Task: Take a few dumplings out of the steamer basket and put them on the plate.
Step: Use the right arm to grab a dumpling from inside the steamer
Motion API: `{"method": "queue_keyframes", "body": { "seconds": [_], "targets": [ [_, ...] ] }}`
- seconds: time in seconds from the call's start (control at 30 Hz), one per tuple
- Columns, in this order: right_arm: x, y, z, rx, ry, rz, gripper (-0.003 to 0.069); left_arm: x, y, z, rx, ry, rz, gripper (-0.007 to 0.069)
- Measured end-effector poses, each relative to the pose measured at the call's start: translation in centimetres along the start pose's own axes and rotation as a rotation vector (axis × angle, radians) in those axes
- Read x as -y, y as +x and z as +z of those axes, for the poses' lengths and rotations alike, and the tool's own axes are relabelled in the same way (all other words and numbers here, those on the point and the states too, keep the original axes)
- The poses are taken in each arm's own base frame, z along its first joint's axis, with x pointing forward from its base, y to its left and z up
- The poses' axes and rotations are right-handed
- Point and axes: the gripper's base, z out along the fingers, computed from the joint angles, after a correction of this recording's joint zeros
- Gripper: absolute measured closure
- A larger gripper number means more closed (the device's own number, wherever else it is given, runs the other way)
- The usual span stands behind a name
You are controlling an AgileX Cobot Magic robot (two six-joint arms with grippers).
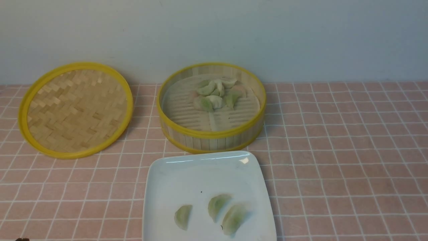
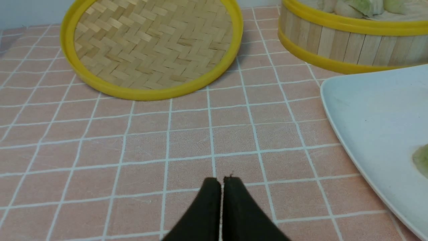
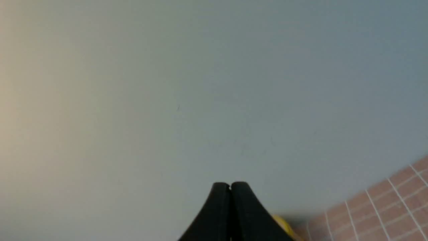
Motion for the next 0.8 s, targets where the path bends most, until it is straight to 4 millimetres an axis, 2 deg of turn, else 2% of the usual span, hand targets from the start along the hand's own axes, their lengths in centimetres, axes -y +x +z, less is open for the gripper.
{"method": "queue_keyframes", "body": {
  "seconds": [0.03, 0.13, 0.2, 0.3, 0.33, 0.37, 0.4, 0.43, 0.5, 0.53, 0.57, 0.6, 0.67, 0.7, 0.8],
  "targets": [
    [-1.5, -1.1, 1.3, -0.093, 0.011, -0.071, 0.0672, 0.0, 0.0, 0.0, 0.000, 0.000, 0.000, 0.0631],
    [-3.4, -2.6, 5.6, -0.386, 0.072, -0.213, 0.0672, 0.0, 0.0, 0.0, 0.000, 0.000, 0.000, 0.0631],
    [-3.9, -3.1, 8.9, -0.562, 0.108, -0.274, 0.0672, 0.0, 0.0, 0.0, 0.000, 0.000, 0.000, 0.0631],
    [-3.5, -3.2, 15.0, -0.811, 0.154, -0.326, 0.0672, 0.0, 0.0, 0.0, 0.000, 0.000, 0.000, 0.0631],
    [-3.6, -3.4, 16.1, -0.854, 0.152, -0.330, 0.0672, 0.0, 0.0, 0.0, 0.000, 0.000, 0.000, 0.0631],
    [-3.4, -3.3, 18.0, -0.905, 0.157, -0.332, 0.0672, 0.0, 0.0, 0.0, 0.000, 0.000, 0.000, 0.0631],
    [-3.4, -3.3, 18.8, -0.923, 0.157, -0.334, 0.0672, 0.0, 0.0, 0.0, 0.000, 0.000, 0.000, 0.0631],
    [-3.0, -2.6, 21.7, -0.990, 0.159, -0.346, 0.0672, 0.0, 0.0, 0.0, 0.000, 0.000, 0.000, 0.0631],
    [-3.3, -1.7, 25.5, -1.052, 0.143, -0.390, 0.0672, 0.0, 0.0, 0.0, 0.000, 0.000, 0.000, 0.0631],
    [-3.1, -0.9, 26.7, -1.084, 0.147, -0.402, 0.0672, 0.0, 0.0, 0.0, 0.000, 0.000, 0.000, 0.0631],
    [-3.5, -0.9, 27.0, -1.082, 0.137, -0.409, 0.0672, 0.0, 0.0, 0.0, 0.000, 0.000, 0.000, 0.0631],
    [-3.6, 0.7, 29.3, -1.135, 0.145, -0.435, 0.0672, 0.0, 0.0, 0.0, 0.000, 0.000, 0.000, 0.0631],
    [-4.5, 2.1, 31.4, -1.175, 0.140, -0.469, 0.0672, 0.0, 0.0, 0.0, 0.000, 0.000, 0.000, 0.0631],
    [-4.7, 3.8, 33.4, -1.213, 0.147, -0.478, 0.0672, 0.0, 0.0, 0.0, 0.000, 0.000, 0.000, 0.0631],
    [-6.1, 6.1, 36.8, -1.200, 0.112, -0.504, 0.0672, 0.0, 0.0, 0.0, 0.000, 0.000, 0.000, 0.0631]
  ]
}}
